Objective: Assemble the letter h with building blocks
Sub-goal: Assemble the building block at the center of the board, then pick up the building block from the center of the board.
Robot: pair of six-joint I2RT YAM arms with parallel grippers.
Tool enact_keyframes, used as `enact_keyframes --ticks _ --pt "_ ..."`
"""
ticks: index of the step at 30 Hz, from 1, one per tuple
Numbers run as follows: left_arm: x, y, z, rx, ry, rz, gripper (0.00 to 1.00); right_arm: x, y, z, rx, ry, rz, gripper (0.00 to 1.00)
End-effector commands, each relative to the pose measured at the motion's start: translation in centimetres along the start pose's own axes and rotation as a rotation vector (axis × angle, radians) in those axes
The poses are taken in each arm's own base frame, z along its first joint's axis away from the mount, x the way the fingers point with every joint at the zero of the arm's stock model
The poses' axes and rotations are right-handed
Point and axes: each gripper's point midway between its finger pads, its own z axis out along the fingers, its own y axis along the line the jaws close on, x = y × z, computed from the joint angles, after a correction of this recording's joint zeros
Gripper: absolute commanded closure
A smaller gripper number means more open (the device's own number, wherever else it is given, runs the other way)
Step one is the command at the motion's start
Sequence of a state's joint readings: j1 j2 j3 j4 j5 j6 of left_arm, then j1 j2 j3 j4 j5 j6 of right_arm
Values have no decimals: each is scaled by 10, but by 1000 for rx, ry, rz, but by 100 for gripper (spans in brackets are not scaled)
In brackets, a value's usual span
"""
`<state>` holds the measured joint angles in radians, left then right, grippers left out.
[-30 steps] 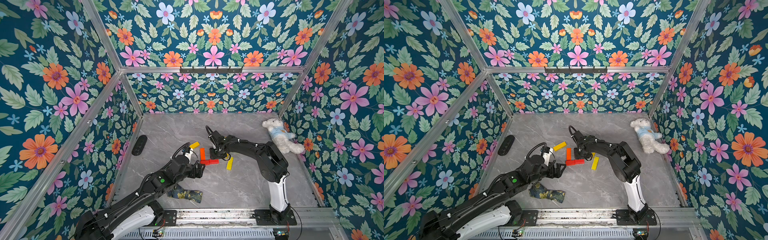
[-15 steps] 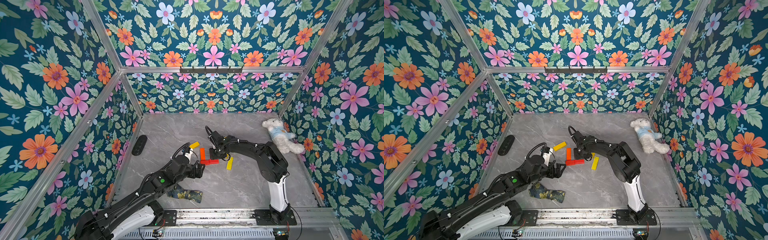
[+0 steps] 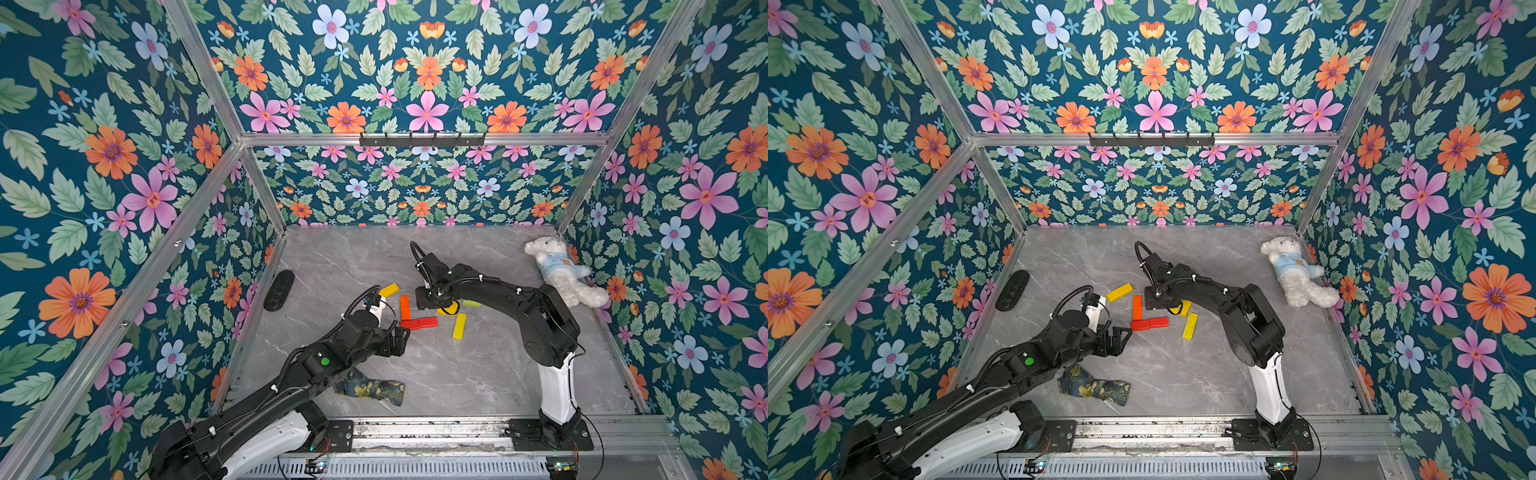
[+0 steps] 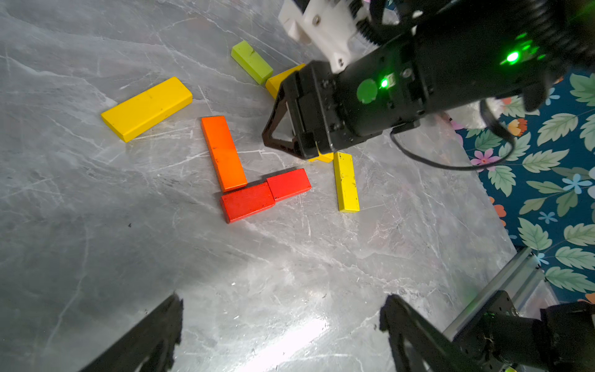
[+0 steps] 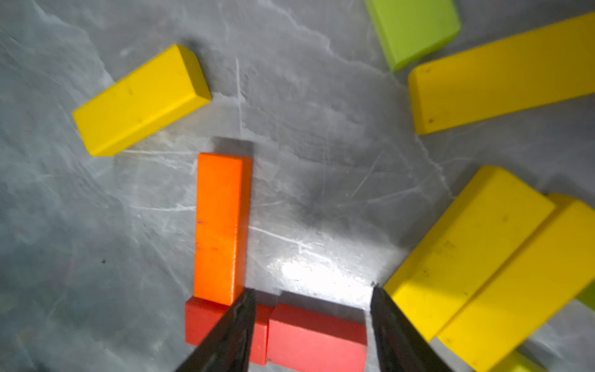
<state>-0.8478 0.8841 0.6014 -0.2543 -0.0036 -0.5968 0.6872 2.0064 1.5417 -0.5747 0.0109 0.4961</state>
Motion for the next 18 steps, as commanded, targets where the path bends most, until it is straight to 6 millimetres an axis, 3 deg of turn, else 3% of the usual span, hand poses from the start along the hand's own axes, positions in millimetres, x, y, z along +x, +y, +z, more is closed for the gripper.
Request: enact_keyframes --ticks 1,7,11,18 --pt "-7 0 -3 -4 -29 -11 0 -7 -8 -18 31 -42 7 36" --pt "-22 1 -15 -15 -103 -30 1 3 -21 -58 22 -127 92 29" --pt "-32 5 -25 -31 -165 -52 1 23 -47 -84 68 -170 170 27" --pt "-34 18 -33 -70 -222 -76 1 65 -88 -90 137 -136 296 25"
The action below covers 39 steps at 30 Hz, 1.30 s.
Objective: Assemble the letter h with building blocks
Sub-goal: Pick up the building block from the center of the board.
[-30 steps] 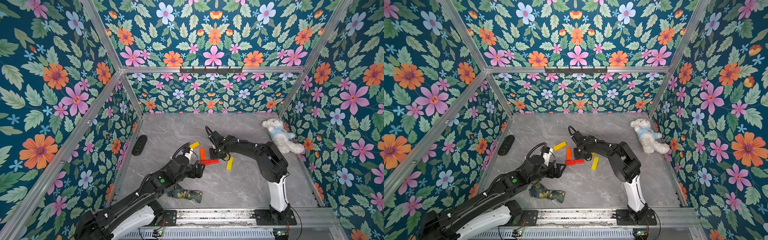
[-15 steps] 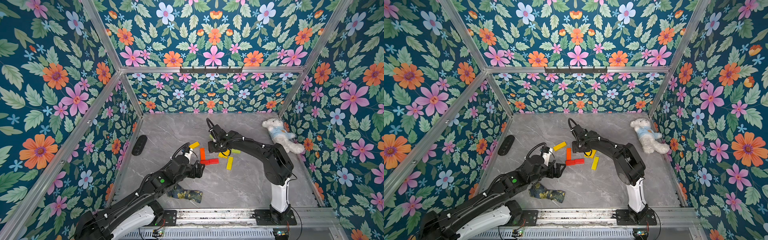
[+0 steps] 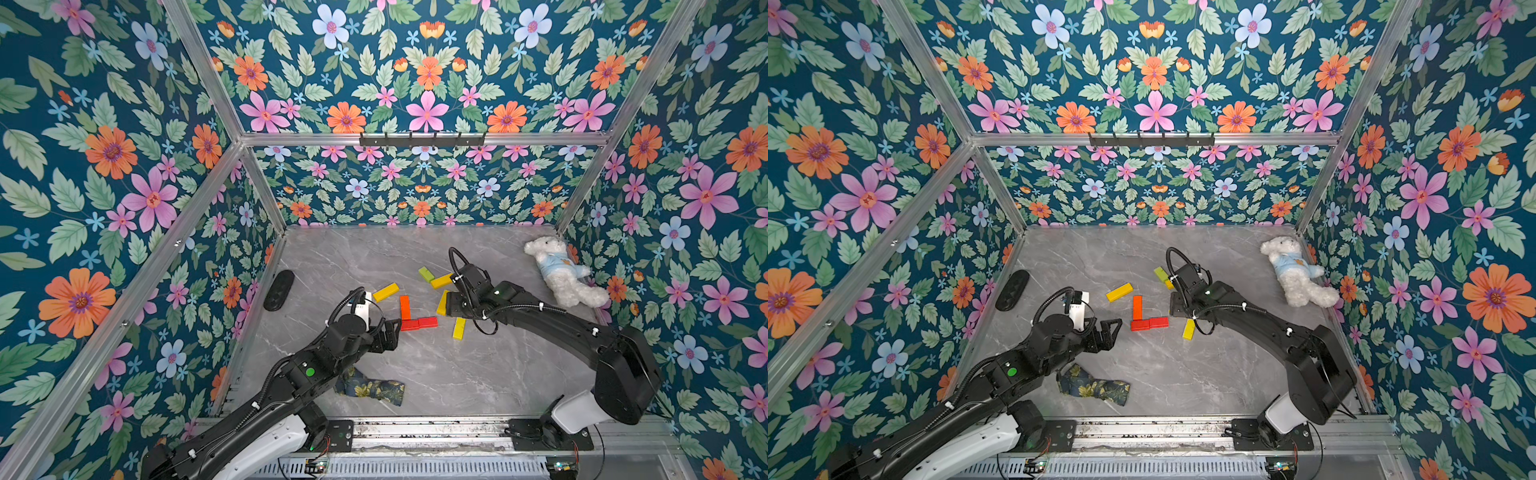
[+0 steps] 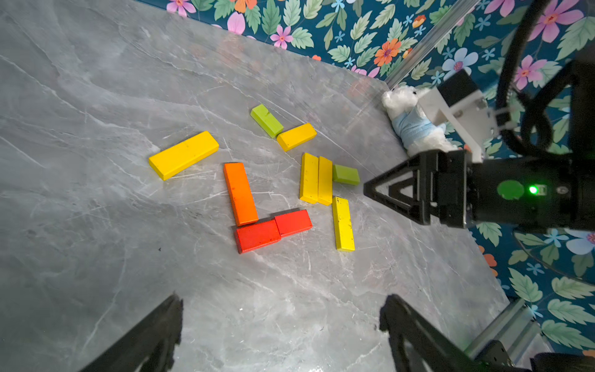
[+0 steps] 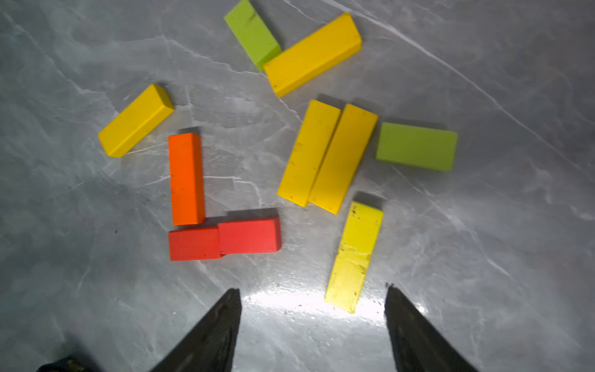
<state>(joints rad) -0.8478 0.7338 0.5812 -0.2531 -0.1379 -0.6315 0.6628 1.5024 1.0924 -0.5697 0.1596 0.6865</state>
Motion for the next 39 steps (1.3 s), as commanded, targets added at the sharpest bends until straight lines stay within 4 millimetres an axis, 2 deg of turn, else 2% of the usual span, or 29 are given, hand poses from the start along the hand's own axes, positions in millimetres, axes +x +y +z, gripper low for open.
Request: enact_keyframes --ticks 1,3,6,12,19,25,33,39 --pt "-5 8 -2 -35 -41 -21 1 11 -21 3 69 18 92 24" --pt "-3 8 -1 -33 -35 -19 1 21 -29 12 106 53 111 23" --pt "0 8 0 -29 -25 -16 1 35 -28 28 101 102 119 23" --pt "4 9 0 -27 -17 -13 1 46 -24 51 113 149 103 29" --pt "5 10 0 -25 -17 -12 1 62 -32 72 179 192 82 33" --pt "6 10 -1 -17 -19 -12 1 65 -37 77 208 191 82 40" --pt "4 7 -3 -3 -23 -16 1 67 -39 77 201 187 61 63" --pt "0 0 -3 24 -24 -16 1 66 -38 64 182 146 11 78"
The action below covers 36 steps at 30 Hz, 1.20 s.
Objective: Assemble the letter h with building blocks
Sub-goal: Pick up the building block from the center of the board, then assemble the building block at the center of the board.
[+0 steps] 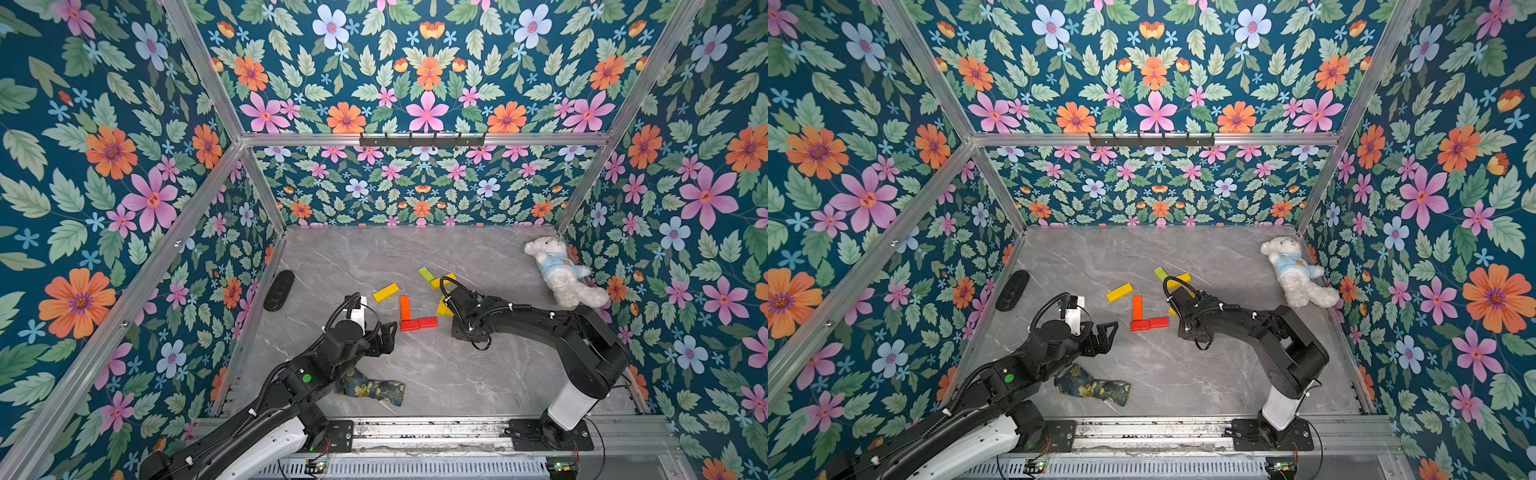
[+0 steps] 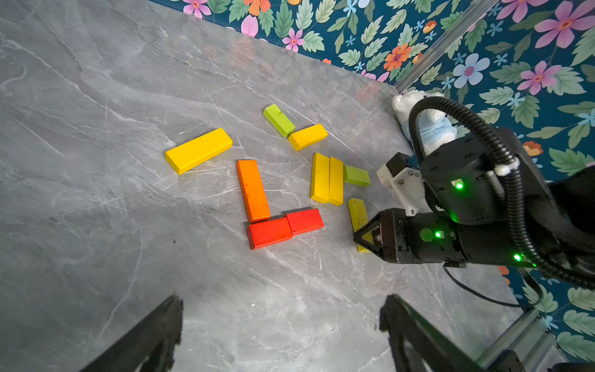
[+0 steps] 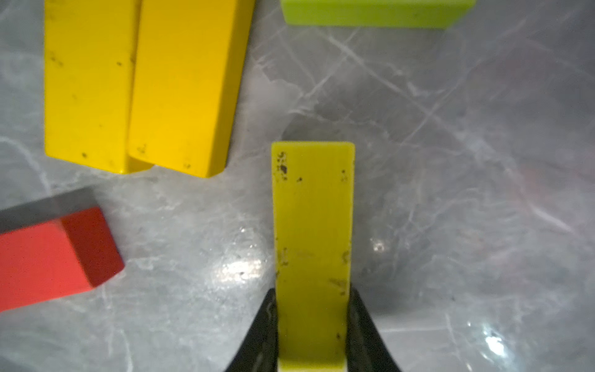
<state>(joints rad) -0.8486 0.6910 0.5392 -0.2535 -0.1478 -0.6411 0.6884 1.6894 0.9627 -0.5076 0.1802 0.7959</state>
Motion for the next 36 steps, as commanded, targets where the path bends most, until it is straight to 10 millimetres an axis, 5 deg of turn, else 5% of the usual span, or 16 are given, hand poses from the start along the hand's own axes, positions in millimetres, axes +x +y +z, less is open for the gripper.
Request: enact_keyframes --ticks 1,6,11,14,19,24,36 --pt "-7 -8 -1 30 -17 -7 1 -2 2 -13 -11 -44 -44 80" --pt "-10 -4 -4 10 -35 -21 1 15 20 -45 -67 -64 -124 82" --pt "-16 -1 -11 5 -72 -41 1 59 70 -67 -197 24 -224 82" --pt "-20 8 -17 -30 -100 -61 1 84 104 -70 -235 82 -297 82" --pt "-32 17 -33 -63 -163 -93 1 111 135 -48 -243 174 -302 83" --pt "-43 21 -50 -69 -218 -108 1 118 150 -44 -222 182 -329 84" --pt "-47 22 -61 -46 -249 -111 1 114 150 -32 -152 179 -262 85"
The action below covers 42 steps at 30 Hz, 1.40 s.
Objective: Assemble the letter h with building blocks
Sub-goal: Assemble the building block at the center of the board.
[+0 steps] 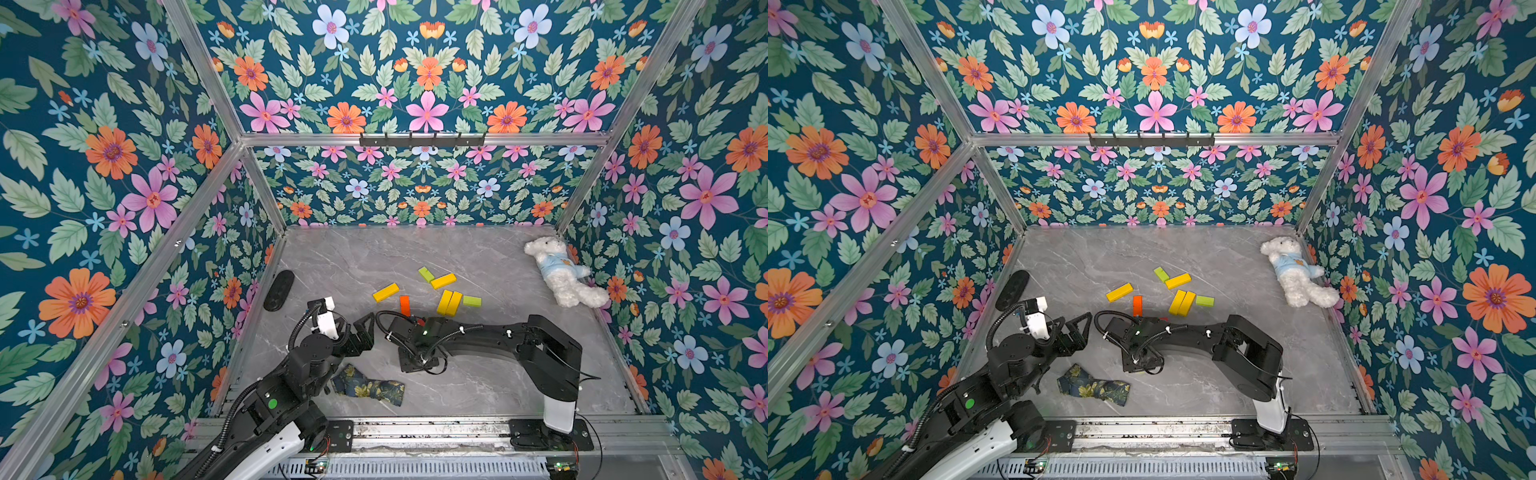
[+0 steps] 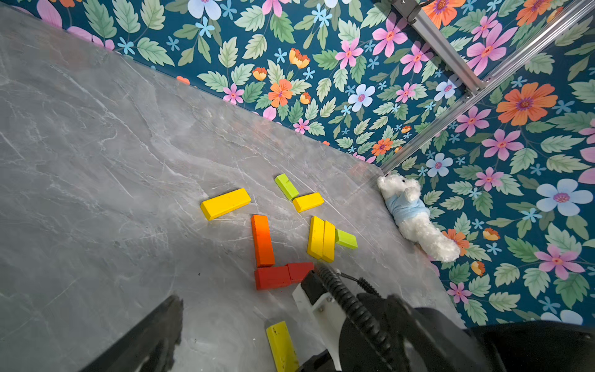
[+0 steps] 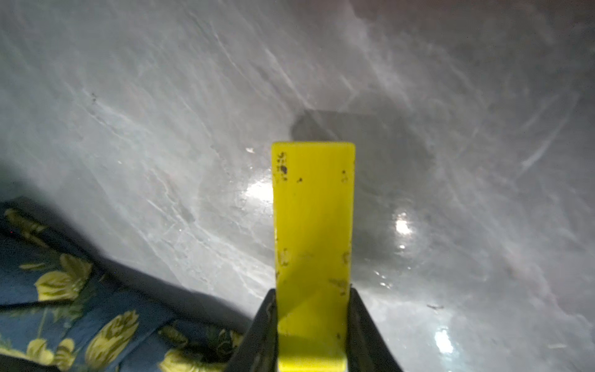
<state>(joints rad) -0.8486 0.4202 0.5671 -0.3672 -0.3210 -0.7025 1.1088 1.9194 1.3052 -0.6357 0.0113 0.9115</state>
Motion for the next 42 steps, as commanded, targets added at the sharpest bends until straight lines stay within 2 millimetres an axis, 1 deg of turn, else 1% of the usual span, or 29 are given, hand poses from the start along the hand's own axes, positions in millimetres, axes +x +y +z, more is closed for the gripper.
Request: enact_keyframes --ticks 1,6,14,20,34,42 --pt "-1 5 -2 -21 -7 8 1 -3 -4 1 42 -11 39 85" --pt "-2 8 -5 -27 -19 3 1 -12 -6 5 49 -25 69 85" --pt "-11 13 -14 -33 -61 -16 1 -24 -5 7 47 -49 92 85" --pt "-9 15 -15 -39 -59 -15 1 -31 -1 9 46 -57 91 85" --pt "-10 17 -16 -44 -64 -8 1 -36 2 16 52 -56 92 84" --pt "-11 17 -17 -47 -66 -6 0 -37 -2 19 61 -55 99 84"
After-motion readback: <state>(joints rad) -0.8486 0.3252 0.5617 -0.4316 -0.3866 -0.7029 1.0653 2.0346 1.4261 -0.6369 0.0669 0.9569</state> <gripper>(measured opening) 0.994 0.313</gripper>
